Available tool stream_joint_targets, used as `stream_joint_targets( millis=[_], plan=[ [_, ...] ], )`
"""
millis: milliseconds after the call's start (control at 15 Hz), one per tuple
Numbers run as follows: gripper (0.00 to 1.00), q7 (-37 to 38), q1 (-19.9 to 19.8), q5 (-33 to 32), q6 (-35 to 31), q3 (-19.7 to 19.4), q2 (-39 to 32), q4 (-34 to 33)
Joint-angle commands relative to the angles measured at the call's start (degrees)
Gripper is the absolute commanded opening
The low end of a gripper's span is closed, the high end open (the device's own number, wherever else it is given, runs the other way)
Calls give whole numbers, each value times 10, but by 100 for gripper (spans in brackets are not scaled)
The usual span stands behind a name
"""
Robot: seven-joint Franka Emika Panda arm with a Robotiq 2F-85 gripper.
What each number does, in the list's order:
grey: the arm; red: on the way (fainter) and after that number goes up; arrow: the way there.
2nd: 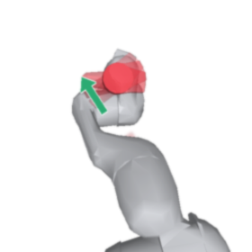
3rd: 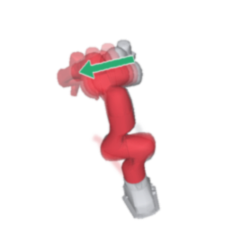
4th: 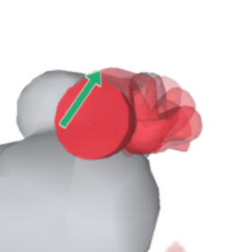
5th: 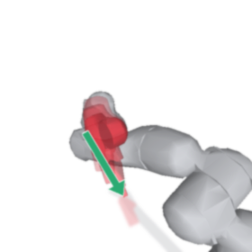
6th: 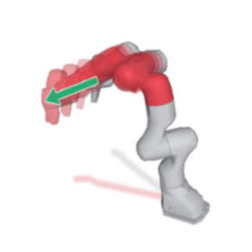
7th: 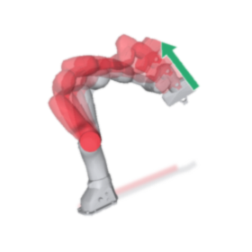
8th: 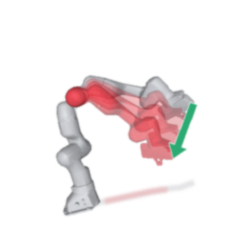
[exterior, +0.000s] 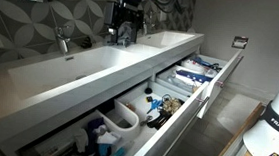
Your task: Close the open drawer on the left
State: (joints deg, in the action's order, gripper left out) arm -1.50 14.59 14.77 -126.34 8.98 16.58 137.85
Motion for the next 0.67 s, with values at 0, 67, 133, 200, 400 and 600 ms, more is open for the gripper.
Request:
stream_joint_targets(
  millis=[0, 67, 133, 200, 400, 600],
  plan=[
    [100, -1, -5, 1, 1, 4, 0, -1],
    [100, -1, -5, 1, 1, 4, 0, -1],
    [100, -1, -5, 1, 1, 4, 0, -1],
    [100, -1, -5, 1, 1, 4, 0, -1],
    [100, 1, -6, -9, 9, 6, -4, -4],
    [100, -24, 16, 25, 57, 11, 17, 12]
  ],
)
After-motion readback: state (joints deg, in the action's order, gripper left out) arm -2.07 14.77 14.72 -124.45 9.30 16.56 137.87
